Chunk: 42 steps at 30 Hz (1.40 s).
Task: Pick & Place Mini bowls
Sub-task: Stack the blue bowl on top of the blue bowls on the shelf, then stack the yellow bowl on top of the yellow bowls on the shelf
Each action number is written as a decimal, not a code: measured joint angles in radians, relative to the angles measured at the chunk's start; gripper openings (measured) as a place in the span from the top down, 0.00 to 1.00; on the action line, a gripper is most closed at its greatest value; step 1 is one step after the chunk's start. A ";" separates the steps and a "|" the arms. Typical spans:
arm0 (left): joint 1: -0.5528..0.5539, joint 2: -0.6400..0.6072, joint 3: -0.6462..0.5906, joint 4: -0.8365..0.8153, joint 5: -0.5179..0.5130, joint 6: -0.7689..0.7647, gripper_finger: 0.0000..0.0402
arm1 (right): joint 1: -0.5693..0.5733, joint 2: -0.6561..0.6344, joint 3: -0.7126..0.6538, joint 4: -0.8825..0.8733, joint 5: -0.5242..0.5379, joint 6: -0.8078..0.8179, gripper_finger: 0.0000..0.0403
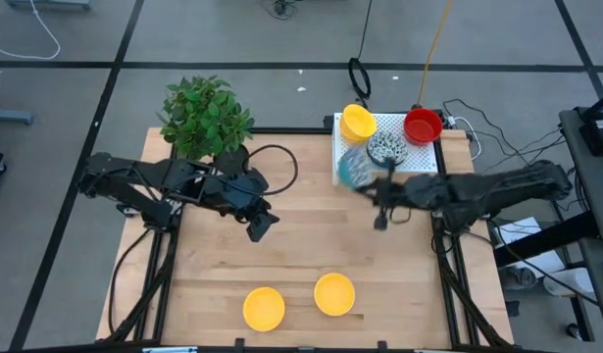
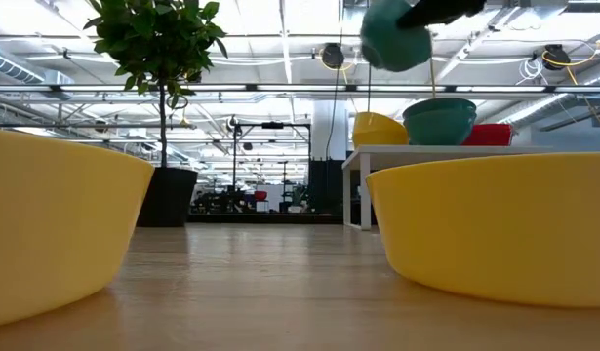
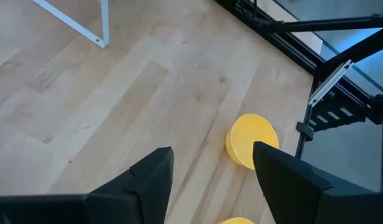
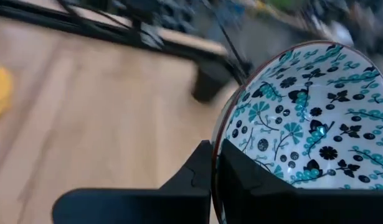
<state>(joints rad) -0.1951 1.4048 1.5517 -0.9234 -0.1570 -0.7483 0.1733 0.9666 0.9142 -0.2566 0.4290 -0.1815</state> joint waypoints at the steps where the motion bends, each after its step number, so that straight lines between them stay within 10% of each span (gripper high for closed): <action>1: 0.000 0.000 0.000 0.000 0.000 0.004 0.44 | -0.024 -0.004 0.052 -0.093 0.014 0.043 1.00; 6: 0.000 0.000 0.000 0.000 0.000 0.014 0.44 | -0.148 0.017 0.267 -0.490 0.023 0.242 1.00; 17: 0.000 0.000 0.000 0.000 -0.001 0.053 0.44 | -0.371 0.142 0.354 -0.774 0.013 0.381 1.00; 32: 0.000 0.000 0.000 0.000 -0.001 0.073 0.44 | -0.409 0.269 0.354 -0.780 0.012 0.350 0.99; 42: 0.000 0.000 0.000 -0.003 0.000 0.092 0.44 | -0.409 0.247 0.354 -0.749 0.016 0.320 0.74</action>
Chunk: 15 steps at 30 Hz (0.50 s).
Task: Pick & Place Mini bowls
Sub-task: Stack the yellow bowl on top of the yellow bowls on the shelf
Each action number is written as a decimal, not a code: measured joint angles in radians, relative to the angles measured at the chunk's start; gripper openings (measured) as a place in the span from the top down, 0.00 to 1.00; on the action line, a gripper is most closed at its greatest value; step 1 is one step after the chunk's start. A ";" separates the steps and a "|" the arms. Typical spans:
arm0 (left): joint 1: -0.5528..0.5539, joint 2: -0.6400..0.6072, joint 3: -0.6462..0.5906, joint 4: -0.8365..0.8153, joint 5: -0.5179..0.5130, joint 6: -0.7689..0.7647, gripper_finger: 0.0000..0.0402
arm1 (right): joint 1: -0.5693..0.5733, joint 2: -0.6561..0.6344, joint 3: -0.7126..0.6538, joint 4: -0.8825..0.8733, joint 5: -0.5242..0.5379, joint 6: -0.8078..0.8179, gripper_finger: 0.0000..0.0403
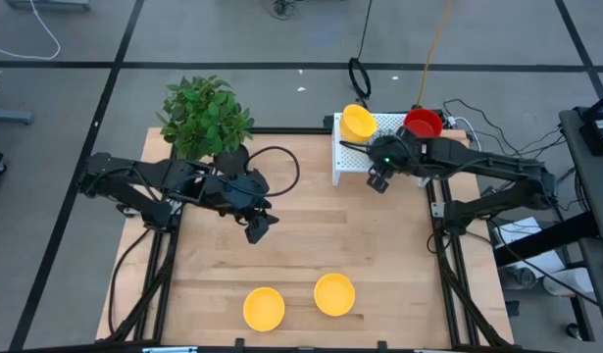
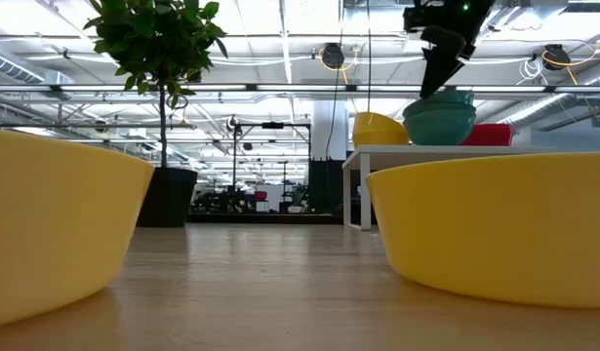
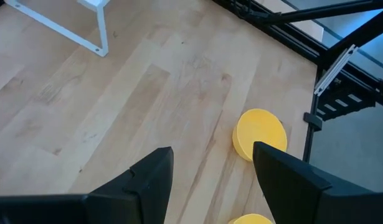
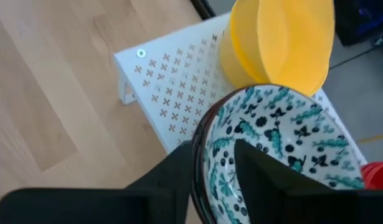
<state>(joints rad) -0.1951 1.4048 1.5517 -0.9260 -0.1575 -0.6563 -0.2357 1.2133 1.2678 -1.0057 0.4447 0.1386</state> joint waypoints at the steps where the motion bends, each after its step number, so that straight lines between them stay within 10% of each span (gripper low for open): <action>1: 0.000 0.000 0.000 0.000 0.000 0.000 0.44 | 0.002 -0.009 0.000 0.006 0.000 -0.004 0.71; 6: 0.000 0.000 0.000 -0.008 0.000 -0.002 0.44 | 0.049 -0.053 0.000 0.008 -0.017 0.010 0.65; 15: -0.002 0.000 0.000 -0.013 0.001 -0.034 0.44 | 0.291 -0.059 -0.018 0.031 -0.386 0.110 0.70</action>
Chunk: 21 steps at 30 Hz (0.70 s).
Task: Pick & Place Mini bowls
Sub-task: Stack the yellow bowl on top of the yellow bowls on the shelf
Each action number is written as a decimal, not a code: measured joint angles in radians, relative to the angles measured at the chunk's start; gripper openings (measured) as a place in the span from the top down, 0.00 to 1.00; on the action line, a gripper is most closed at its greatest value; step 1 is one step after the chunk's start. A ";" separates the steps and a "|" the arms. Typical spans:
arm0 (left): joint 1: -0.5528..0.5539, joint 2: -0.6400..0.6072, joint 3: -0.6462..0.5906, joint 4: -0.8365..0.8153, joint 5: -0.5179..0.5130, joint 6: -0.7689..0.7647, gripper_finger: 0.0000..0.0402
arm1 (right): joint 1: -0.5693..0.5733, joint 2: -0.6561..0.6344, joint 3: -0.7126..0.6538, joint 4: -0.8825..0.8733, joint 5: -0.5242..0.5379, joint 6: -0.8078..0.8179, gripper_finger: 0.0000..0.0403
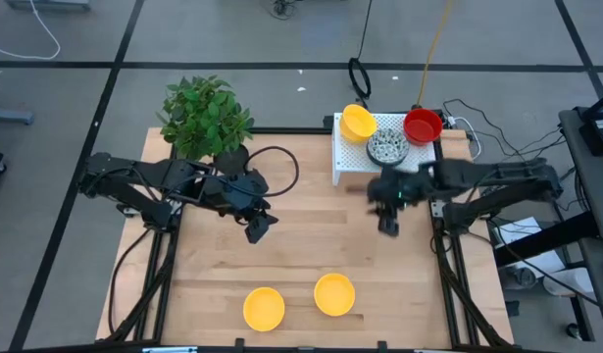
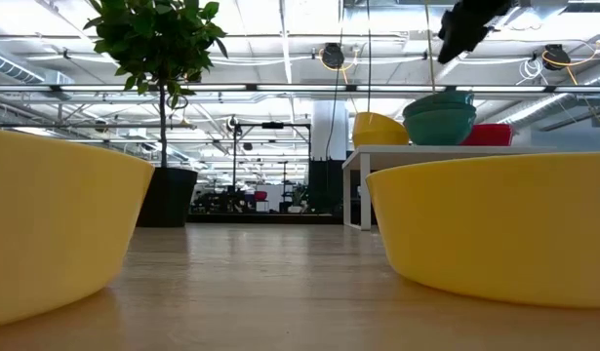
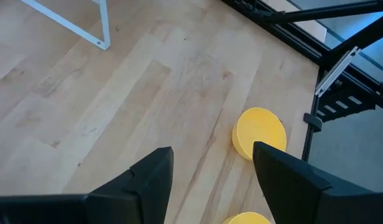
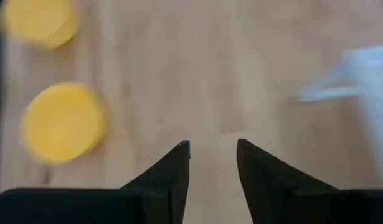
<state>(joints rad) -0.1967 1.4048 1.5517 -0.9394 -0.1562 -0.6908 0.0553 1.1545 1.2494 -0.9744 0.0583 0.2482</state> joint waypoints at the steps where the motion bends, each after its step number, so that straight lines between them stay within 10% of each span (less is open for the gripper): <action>1: 0.000 0.000 0.000 0.000 0.000 -0.004 0.44 | 0.034 0.003 -0.016 0.017 -0.015 -0.006 0.71; 14: 0.000 0.000 0.000 0.001 0.000 -0.091 0.44 | 0.219 0.112 -0.443 0.905 -0.170 0.205 0.48; 21: 0.000 0.000 0.000 0.000 0.000 -0.153 0.44 | 0.286 0.318 -0.411 1.010 -0.220 0.139 0.45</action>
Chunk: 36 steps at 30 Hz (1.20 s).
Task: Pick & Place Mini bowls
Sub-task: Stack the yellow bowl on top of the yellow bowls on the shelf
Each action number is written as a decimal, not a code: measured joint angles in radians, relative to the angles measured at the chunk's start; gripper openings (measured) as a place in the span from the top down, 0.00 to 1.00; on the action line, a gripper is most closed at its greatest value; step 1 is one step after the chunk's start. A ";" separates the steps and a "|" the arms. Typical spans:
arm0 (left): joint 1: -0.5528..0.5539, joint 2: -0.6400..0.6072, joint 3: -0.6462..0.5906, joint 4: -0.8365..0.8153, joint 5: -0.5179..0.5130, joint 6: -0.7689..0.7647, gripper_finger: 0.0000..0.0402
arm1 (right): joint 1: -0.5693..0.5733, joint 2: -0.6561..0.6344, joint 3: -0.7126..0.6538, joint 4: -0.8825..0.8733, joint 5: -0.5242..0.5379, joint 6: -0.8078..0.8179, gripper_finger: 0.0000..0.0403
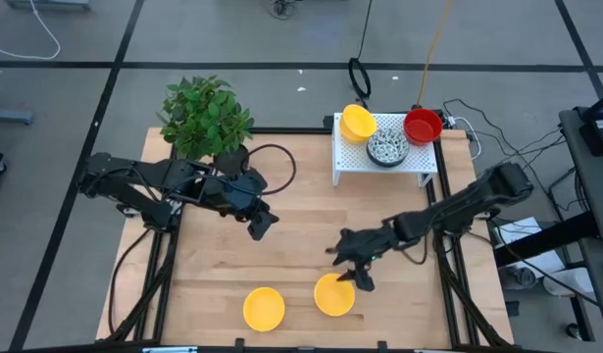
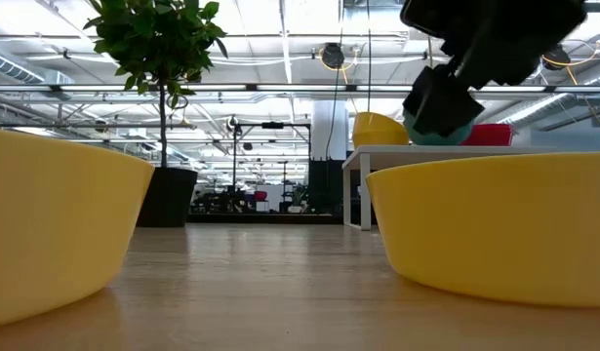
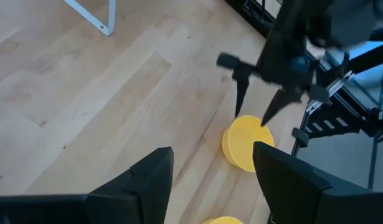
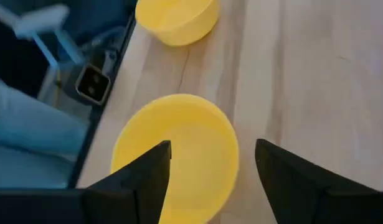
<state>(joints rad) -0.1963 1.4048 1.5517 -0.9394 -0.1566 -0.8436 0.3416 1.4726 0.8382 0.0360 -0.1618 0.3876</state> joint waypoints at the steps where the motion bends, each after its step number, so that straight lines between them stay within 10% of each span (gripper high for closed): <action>1: -0.001 0.000 0.000 0.000 0.000 -0.008 0.44 | 0.009 0.024 0.011 0.001 0.000 -0.023 0.45; 15: -0.003 0.000 0.000 0.001 0.000 -0.043 0.44 | 0.027 0.258 0.038 0.084 0.089 -0.206 0.50; 23: -0.005 0.000 0.000 0.000 0.000 -0.062 0.44 | 0.035 0.256 0.038 0.078 0.082 -0.297 0.88; 36: -0.022 0.000 0.000 0.001 -0.005 -0.036 0.44 | -0.061 -0.130 0.038 -0.028 0.180 -0.425 0.99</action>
<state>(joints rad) -0.2184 1.4048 1.5517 -0.9382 -0.1617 -0.8796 0.2803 1.3430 0.8761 0.0078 0.0178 -0.0371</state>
